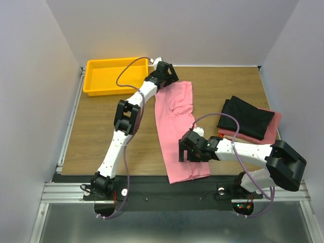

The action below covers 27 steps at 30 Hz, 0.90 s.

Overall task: Fold and stack the t-shirts
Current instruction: Fold the tshirt

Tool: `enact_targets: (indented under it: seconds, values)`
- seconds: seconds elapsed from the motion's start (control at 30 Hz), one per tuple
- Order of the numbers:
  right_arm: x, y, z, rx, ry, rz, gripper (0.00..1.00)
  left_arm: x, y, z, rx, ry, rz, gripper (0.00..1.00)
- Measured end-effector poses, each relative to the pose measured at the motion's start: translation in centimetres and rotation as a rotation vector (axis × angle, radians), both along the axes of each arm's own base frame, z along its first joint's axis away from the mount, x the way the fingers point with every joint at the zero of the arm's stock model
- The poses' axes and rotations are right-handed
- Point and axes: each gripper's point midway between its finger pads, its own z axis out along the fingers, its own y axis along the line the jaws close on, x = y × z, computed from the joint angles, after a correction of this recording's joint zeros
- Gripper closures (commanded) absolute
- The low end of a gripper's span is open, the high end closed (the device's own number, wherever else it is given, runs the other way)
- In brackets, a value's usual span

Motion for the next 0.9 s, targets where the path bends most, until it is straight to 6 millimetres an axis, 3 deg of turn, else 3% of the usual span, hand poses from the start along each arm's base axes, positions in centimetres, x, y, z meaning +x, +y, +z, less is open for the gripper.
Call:
enact_targets:
  seconds: [0.13, 0.3, 0.63, 0.9]
  values:
    - [-0.4, 0.6, -0.1, 0.018, 0.03, 0.02, 0.0, 2.1, 1.7, 0.3, -0.073, -0.027, 0.057, 0.01]
    - [-0.8, 1.6, 0.1, 0.061, 0.055, 0.044, 0.0, 4.2, 1.6, 0.7, -0.16, -0.085, 0.062, 0.01]
    - [-1.3, 4.1, 0.6, 0.133, 0.114, 0.087, 0.0, 4.5, -0.7, 1.4, -0.234, -0.142, 0.022, 0.01]
    - [-0.8, 4.1, 1.2, 0.134, 0.081, 0.092, 0.0, 4.4, -1.4, 2.1, -0.252, -0.164, -0.012, 0.01]
